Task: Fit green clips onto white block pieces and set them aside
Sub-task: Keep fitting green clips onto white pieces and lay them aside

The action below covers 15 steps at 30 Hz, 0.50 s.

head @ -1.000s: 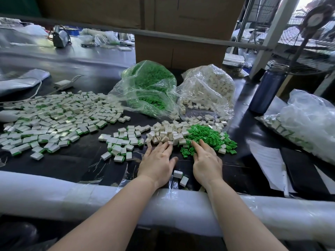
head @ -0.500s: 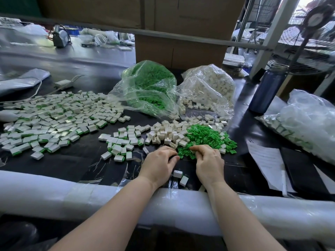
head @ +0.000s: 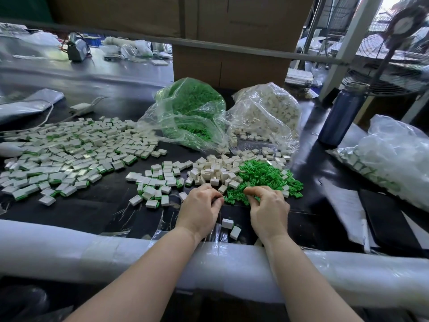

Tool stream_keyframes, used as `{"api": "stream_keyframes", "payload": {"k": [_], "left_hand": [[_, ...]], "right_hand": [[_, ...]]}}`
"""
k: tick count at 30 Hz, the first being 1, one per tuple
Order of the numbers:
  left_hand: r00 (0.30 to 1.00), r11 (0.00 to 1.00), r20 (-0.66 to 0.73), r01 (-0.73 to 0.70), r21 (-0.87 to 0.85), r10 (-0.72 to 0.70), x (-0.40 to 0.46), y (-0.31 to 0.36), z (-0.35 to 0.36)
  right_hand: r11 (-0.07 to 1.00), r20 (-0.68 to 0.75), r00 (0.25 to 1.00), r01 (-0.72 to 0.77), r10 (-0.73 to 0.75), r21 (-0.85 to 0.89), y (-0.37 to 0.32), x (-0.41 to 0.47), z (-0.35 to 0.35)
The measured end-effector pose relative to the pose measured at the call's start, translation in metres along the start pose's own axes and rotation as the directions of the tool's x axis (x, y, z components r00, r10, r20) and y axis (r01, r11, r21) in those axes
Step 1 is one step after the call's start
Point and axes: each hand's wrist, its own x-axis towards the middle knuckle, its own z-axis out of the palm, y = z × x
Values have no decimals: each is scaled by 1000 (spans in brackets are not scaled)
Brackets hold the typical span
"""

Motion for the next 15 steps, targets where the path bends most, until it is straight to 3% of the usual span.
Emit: {"api": "stream_keyframes", "payload": {"k": [3,10,15], "left_hand": [[1000,1000,-18,-9,-25,9,-1,2,-1],[998,990,35,-47,-131,52,-3,6,-4],[998,978,-11,54,-203,-58,0,2,-4]], "right_hand": [[983,-7,997,77,-77,166,-2,-2,-2],[911,172,966,109,-191,398,-12,-7,-5],[972,134,972,170,-192,164,-8,-5,-1]]}}
